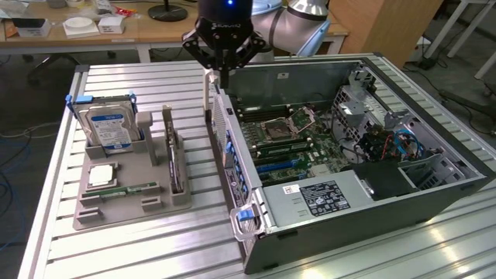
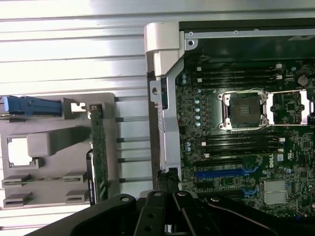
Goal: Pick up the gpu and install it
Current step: 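Reach for the gpu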
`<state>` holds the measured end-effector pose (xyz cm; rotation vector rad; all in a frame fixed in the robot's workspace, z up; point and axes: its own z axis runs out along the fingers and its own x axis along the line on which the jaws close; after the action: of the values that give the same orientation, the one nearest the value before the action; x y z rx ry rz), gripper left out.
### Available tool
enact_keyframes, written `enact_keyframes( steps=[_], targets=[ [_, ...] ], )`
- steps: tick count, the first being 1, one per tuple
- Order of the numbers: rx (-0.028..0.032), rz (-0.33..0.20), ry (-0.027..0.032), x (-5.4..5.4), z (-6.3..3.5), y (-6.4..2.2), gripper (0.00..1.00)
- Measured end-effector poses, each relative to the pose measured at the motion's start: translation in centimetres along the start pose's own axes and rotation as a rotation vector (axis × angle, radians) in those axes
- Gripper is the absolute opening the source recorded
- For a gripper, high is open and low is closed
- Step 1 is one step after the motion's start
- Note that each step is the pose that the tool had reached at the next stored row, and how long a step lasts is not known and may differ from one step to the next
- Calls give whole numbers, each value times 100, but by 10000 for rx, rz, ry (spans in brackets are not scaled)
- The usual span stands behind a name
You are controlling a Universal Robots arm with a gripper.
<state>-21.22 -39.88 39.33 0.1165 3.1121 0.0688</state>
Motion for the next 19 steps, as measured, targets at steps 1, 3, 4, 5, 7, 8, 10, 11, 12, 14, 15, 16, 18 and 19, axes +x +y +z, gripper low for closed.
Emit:
enact_keyframes(
  steps=[1, 3, 4, 5, 7, 8, 10, 11, 12, 14, 15, 16, 18, 19],
  targets=[
    [-1, 0, -1, 5, 0, 0, 10],
    [0, 0, -1, 16, 0, -1, 10],
    [-1, 0, -1, 22, 0, -2, 10],
    [-1, 0, -1, 28, 0, -2, 10],
    [0, 0, -1, 39, -1, -3, 10],
    [0, 1, -1, 45, -1, -3, 10],
    [-1, 0, -1, 55, -1, -4, 10],
    [-1, 1, -1, 61, -1, -4, 10],
    [0, 0, 0, 65, -2, -5, 10],
    [0, 0, 0, 74, -2, -6, 10],
    [-1, 0, -1, 79, -2, -6, 10],
    [0, 0, -1, 84, -2, -6, 10],
    [0, -1, 0, 94, -3, -7, 10],
    [0, 0, 0, 100, -3, -8, 10]
  ],
)
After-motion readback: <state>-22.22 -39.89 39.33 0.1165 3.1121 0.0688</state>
